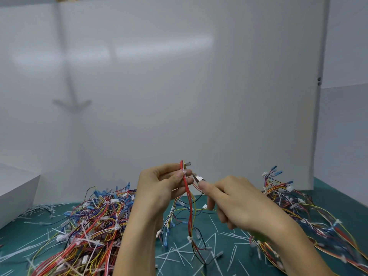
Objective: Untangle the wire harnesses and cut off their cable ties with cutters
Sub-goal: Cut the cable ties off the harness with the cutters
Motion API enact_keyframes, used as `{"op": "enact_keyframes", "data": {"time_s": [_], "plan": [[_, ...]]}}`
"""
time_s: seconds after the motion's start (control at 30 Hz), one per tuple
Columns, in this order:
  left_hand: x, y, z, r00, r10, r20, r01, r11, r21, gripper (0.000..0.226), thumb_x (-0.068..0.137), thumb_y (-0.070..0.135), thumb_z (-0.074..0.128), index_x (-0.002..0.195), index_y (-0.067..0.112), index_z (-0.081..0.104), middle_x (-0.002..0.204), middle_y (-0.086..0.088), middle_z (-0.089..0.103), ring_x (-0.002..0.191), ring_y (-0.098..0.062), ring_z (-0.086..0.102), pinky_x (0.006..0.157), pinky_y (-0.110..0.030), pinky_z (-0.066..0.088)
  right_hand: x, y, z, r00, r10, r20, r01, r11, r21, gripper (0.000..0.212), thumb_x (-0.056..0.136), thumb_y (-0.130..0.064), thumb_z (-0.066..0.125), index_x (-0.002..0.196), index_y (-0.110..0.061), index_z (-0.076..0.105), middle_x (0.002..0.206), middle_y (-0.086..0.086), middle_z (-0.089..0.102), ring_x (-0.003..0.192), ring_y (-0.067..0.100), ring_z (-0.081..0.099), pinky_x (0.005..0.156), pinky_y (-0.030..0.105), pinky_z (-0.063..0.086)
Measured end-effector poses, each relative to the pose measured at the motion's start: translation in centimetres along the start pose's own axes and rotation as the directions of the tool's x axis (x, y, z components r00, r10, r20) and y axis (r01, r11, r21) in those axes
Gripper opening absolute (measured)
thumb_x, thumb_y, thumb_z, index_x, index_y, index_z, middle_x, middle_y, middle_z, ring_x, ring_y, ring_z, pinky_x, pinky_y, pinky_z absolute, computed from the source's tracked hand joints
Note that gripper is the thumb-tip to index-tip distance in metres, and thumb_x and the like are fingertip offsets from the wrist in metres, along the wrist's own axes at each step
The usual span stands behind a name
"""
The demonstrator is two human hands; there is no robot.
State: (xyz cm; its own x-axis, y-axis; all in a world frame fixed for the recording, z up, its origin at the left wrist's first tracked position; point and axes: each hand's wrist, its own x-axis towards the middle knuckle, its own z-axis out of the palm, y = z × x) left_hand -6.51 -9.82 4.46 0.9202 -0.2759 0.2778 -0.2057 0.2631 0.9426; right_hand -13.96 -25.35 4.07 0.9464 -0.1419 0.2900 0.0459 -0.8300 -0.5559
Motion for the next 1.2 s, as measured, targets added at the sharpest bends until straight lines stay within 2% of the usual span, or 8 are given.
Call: {"op": "enact_keyframes", "data": {"time_s": [0.2,0.4,0.5,0.63,0.8,1.0,1.07,1.2], "plan": [[-0.1,0.3,0.0,1.0,0.001,0.003,-0.001,1.0,-0.015,0.015,0.097,0.009,0.058,0.102,0.008,0.072,0.091,-0.007,0.078,0.077,-0.019,0.075,0.059,-0.022,0.058,0.5,0.0,0.1,0.999,0.029,0.023,-0.035,0.955,0.295,0.051,0.086,-0.065,0.056,0.079,-0.016,0.069,0.063,0.0,0.069,0.053,0.015,0.067,0.066,0.04,0.059],[-0.4,0.5,0.7,0.992,0.011,0.125,-0.001,0.997,-0.077,0.02,0.098,0.006,0.054,0.109,0.006,0.07,0.101,-0.016,0.075,0.079,-0.017,0.074,0.066,-0.022,0.059,0.5,-1.0,0.8,0.996,-0.015,-0.086,0.047,0.922,0.385,0.022,0.082,-0.031,0.075,0.071,-0.014,0.067,0.052,-0.002,0.06,0.046,0.012,0.059,0.053,0.029,0.052],[-0.5,0.5,0.5,0.986,-0.005,0.168,-0.008,0.997,0.078,0.021,0.099,0.013,0.055,0.114,0.012,0.069,0.102,-0.009,0.077,0.089,-0.021,0.075,0.07,-0.025,0.06,0.6,-1.0,0.7,0.98,0.026,-0.196,0.071,0.877,0.475,0.021,0.086,-0.024,0.072,0.07,-0.012,0.065,0.05,-0.001,0.057,0.046,0.013,0.056,0.055,0.033,0.051],[-0.9,0.6,-0.1,0.929,-0.149,0.338,0.004,0.919,0.394,0.022,0.096,0.028,0.059,0.101,0.013,0.074,0.092,0.0,0.077,0.075,-0.013,0.073,0.065,-0.02,0.057,0.7,-0.5,-0.1,0.954,0.108,-0.281,0.078,0.812,0.578,0.018,0.09,-0.015,0.069,0.073,-0.009,0.065,0.052,0.0,0.06,0.049,0.014,0.057,0.056,0.033,0.054],[-1.1,0.2,0.6,0.871,-0.216,0.441,0.047,0.931,0.362,0.006,0.087,0.009,0.071,0.091,0.006,0.074,0.082,-0.012,0.075,0.069,-0.019,0.072,0.064,-0.023,0.057,0.8,0.1,-0.3,0.942,0.1,-0.32,0.083,0.855,0.511,0.014,0.091,-0.019,0.067,0.079,-0.012,0.065,0.058,-0.003,0.065,0.052,0.015,0.06,0.069,0.048,0.057],[-0.8,0.1,1.0,0.962,-0.13,0.24,0.075,0.972,0.224,0.008,0.083,-0.003,0.072,0.076,0.001,0.072,0.069,-0.018,0.07,0.061,-0.023,0.072,0.058,-0.022,0.056,0.4,-0.6,-0.8,0.906,0.008,-0.424,0.141,0.937,0.319,0.025,0.087,-0.043,0.063,0.073,-0.023,0.064,0.064,-0.008,0.069,0.057,0.011,0.062,0.068,0.041,0.057],[-0.7,0.1,0.9,0.982,-0.115,0.153,0.088,0.981,0.172,0.011,0.082,-0.004,0.072,0.073,0.003,0.072,0.069,-0.017,0.07,0.06,-0.022,0.072,0.055,-0.02,0.055,-0.2,-1.0,-1.6,0.928,-0.025,-0.373,0.153,0.936,0.317,0.037,0.088,-0.054,0.057,0.072,-0.022,0.065,0.062,-0.007,0.069,0.053,0.009,0.062,0.063,0.037,0.056],[-0.4,0.3,0.4,0.998,-0.057,0.016,0.053,0.98,0.19,0.012,0.083,0.005,0.073,0.074,0.012,0.073,0.065,-0.005,0.073,0.062,-0.01,0.071,0.056,-0.017,0.053,-1.3,-1.2,-2.8,0.994,-0.058,0.098,0.021,0.939,0.343,0.064,0.079,-0.073,0.045,0.078,-0.013,0.068,0.065,0.006,0.07,0.053,0.018,0.065,0.057,0.029,0.053]]}}
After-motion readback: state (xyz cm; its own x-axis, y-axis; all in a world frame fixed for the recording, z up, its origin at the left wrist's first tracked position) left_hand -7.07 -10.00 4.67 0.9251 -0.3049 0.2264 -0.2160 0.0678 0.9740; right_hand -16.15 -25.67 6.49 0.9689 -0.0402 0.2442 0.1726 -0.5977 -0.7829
